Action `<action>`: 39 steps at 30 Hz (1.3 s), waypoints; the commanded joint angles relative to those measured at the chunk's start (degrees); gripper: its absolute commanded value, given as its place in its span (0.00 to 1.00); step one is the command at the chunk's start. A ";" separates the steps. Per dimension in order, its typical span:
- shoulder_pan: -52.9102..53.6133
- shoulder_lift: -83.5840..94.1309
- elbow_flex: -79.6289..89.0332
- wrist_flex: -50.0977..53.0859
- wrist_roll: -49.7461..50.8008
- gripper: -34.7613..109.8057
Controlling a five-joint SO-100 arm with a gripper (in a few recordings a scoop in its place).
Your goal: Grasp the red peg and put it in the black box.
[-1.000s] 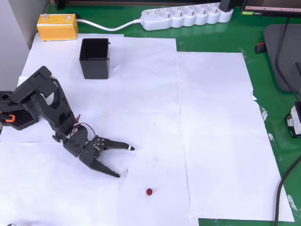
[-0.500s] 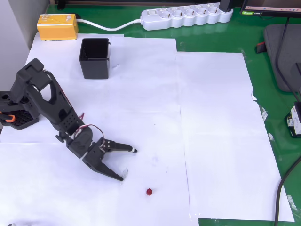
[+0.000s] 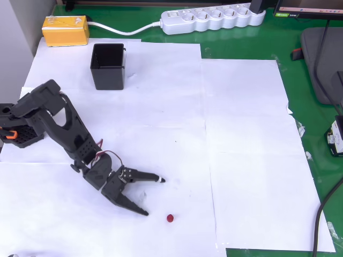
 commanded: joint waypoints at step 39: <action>-3.69 9.14 24.26 10.46 1.05 0.52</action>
